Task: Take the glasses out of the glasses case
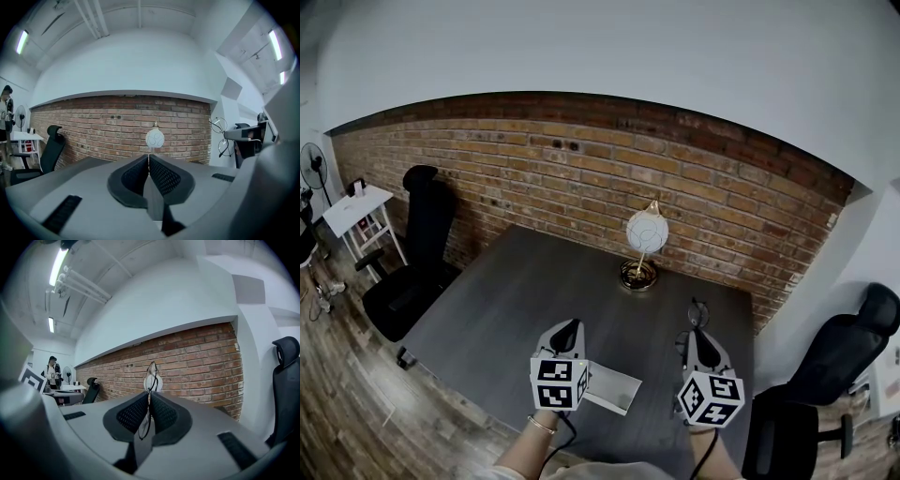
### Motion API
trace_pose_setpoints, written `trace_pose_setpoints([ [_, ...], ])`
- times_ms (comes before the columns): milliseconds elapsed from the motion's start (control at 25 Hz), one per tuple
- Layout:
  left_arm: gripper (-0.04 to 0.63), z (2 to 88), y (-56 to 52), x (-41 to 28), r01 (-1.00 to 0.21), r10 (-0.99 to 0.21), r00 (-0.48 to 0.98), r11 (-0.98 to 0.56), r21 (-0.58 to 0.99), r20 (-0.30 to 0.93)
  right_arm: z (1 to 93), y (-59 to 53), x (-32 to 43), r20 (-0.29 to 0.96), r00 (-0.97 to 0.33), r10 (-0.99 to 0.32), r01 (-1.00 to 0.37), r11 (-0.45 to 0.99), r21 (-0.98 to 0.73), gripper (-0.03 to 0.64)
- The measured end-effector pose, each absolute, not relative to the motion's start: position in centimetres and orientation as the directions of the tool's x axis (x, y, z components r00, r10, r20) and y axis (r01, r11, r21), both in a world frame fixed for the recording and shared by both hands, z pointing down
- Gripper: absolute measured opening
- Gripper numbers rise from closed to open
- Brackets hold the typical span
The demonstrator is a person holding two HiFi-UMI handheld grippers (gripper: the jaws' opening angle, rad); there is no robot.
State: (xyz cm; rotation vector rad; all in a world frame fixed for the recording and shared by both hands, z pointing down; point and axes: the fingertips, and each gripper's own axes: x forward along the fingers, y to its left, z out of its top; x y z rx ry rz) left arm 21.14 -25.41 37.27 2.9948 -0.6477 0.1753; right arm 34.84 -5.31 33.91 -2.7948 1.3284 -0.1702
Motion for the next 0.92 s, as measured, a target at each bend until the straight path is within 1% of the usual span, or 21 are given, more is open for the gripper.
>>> trace_pose_setpoints([
  [920, 0.025, 38.3, -25.1, 20.4, -0.429, -0.416, 0.897, -0.901, 0.066, 0.145, 34.9, -4.6, 34.4, 0.099, 0.628, -0.772, -0.765, -0.636, -0.104, 0.048],
])
